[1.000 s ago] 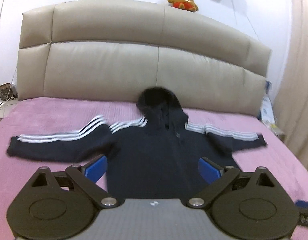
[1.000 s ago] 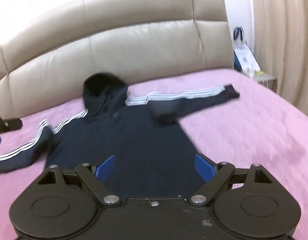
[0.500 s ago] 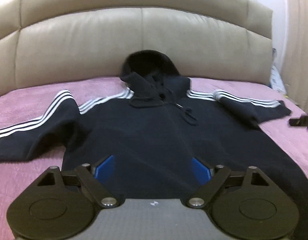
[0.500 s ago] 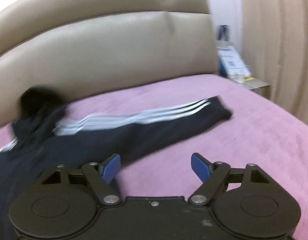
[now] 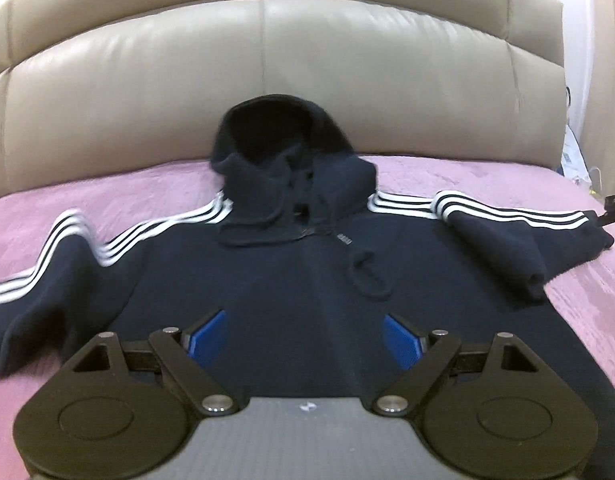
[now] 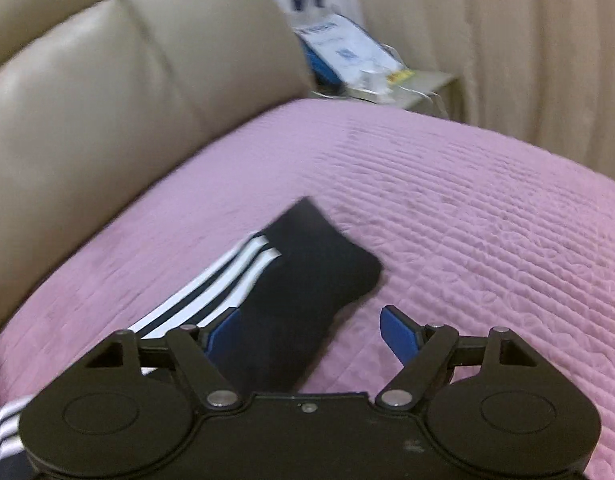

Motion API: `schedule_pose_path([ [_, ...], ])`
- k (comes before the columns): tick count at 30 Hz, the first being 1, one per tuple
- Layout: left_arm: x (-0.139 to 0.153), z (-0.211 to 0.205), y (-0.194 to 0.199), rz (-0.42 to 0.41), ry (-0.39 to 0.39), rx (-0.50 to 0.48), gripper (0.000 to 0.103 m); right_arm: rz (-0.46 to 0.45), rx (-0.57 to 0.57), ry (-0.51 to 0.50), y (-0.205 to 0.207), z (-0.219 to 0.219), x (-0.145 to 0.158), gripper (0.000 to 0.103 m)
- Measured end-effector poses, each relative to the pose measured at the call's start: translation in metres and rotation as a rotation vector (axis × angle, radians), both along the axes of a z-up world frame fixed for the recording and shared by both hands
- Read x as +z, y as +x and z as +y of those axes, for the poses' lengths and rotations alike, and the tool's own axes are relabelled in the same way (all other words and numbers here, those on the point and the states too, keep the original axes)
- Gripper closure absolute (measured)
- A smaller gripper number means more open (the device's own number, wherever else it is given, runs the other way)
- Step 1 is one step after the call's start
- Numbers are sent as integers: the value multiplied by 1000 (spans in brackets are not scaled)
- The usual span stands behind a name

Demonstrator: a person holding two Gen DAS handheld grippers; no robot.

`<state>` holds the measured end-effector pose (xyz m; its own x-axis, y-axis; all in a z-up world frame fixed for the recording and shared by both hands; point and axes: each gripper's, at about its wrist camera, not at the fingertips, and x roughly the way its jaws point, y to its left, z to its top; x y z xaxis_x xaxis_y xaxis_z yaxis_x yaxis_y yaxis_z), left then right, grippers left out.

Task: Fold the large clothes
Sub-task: 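Reach the right tool to the striped sleeve cuff and close on it, then lift the cuff with the right tool and lay it across the hoodie body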

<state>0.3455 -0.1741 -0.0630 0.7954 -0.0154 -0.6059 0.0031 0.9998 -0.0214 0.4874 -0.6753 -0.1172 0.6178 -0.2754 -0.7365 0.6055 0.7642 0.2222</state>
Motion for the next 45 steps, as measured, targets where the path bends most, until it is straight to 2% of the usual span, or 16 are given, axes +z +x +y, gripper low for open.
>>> schedule_pose_path([
  [2,5,-6,4,10,11,-11,16,-15,-33,69,8,-13,-11,26],
  [3,7,-8,2,14,19,-22,16,-15,-40,102,11,-16,-16,48],
  [4,8,-11,-1,21,34,-43,16,-14,-42,128,14,-18,-20,58],
  [6,7,-16,-6,31,83,-76,16,-5,-51,106,19,-14,-22,64],
  [7,5,-18,-10,36,114,-92,16,1,-43,88,23,-10,-22,76],
  [10,0,-24,-13,46,185,-114,16,-11,-4,61,24,-1,-8,88],
  [14,-3,-33,-5,51,194,-105,16,-51,23,-102,19,6,36,91],
  [19,2,-45,0,37,192,-90,16,-92,-109,-489,4,-12,106,91],
  [20,3,-46,0,36,189,-90,16,-108,-134,-522,-1,-17,115,91],
  [22,2,-46,0,35,183,-88,16,-125,-102,-501,-5,-22,122,91],
  [26,-7,-37,0,49,165,-61,16,-114,30,-537,-3,19,114,91],
  [30,-14,-11,2,51,164,-26,17,-193,219,-502,-6,99,121,91],
  [34,-5,21,10,11,185,18,17,-286,478,-420,-15,207,136,91],
  [38,8,60,19,-15,105,117,19,-344,693,-217,-21,308,138,91],
  [40,10,77,21,-19,64,152,24,-359,772,-134,-25,353,132,91],
  [45,14,105,16,-18,48,211,24,-299,940,52,-23,443,95,87],
])
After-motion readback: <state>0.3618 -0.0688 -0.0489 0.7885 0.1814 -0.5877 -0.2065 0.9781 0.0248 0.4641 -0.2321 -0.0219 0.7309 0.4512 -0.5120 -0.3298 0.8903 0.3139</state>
